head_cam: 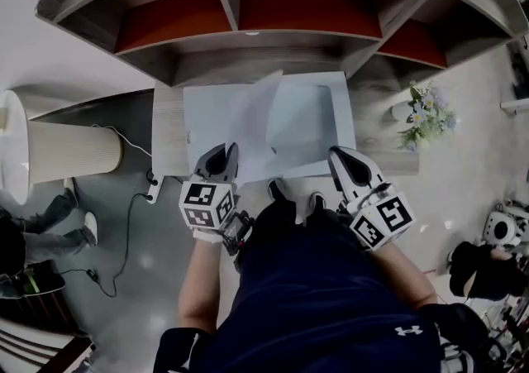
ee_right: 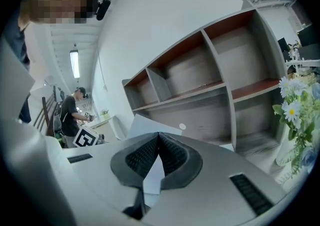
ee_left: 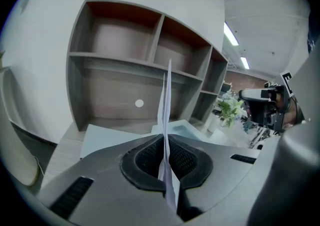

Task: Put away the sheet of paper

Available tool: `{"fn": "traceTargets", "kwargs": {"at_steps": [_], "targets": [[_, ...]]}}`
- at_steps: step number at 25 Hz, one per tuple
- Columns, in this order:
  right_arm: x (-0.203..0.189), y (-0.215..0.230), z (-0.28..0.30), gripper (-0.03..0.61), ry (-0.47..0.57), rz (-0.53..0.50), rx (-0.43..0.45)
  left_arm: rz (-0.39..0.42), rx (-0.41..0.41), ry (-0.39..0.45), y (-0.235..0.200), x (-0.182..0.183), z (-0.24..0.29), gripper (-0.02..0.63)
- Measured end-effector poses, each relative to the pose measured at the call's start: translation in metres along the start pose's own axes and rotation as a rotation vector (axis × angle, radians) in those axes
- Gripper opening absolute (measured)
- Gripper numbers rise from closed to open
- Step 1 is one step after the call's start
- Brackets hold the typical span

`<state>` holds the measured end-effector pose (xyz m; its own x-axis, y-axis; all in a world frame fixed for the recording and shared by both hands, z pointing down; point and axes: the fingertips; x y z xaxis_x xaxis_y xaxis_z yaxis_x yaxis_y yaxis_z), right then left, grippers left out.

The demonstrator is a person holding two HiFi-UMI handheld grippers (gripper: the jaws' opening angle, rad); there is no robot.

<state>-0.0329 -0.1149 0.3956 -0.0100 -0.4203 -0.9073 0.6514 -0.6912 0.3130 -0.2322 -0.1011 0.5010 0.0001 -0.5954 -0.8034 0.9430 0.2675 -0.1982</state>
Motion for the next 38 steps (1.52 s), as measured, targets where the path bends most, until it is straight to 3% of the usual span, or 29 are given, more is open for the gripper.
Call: {"fn": "traceTargets", "kwargs": {"at_steps": [7, 13, 19, 24, 30, 38], "targets": [[-0.004, -0.012, 0.01, 0.006, -0.009, 0.002, -0.051, -0.292, -0.143, -0.123, -0.058, -0.037, 0.043, 0.016], [-0.01, -0.012, 0.002, 0.006, -0.033, 0.009, -0.106, -0.36, -0.163, -0.292, -0.091, -0.085, 0.074, 0.015], [-0.014, -0.006, -0.006, 0.006, -0.039, 0.017, -0.12, -0.482, -0.181, -0.238, -0.092, -0.09, 0.09, 0.015], [-0.02, 0.001, -0.009, 0.006, -0.046, 0.058, -0.106, -0.433, -0.189, -0.248, -0.085, -0.095, 0.101, 0.017], [-0.025, 0.01, -0.014, 0.006, -0.056, 0.076, -0.092, -0.206, -0.178, -0.374, -0.082, -0.106, 0.1, 0.017], [-0.027, 0.023, -0.023, 0.006, -0.064, 0.097, -0.089, -0.203, -0.205, -0.342, -0.072, -0.094, 0.119, 0.017]]}}
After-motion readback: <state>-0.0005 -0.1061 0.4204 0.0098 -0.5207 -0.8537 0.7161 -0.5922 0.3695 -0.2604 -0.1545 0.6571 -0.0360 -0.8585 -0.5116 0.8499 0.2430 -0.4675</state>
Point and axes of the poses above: the fingertips, and each gripper's own axes: z forward along the fingers, y to its right, x out of its top, and after that the axes turned 3 degrees about -y, right-handed
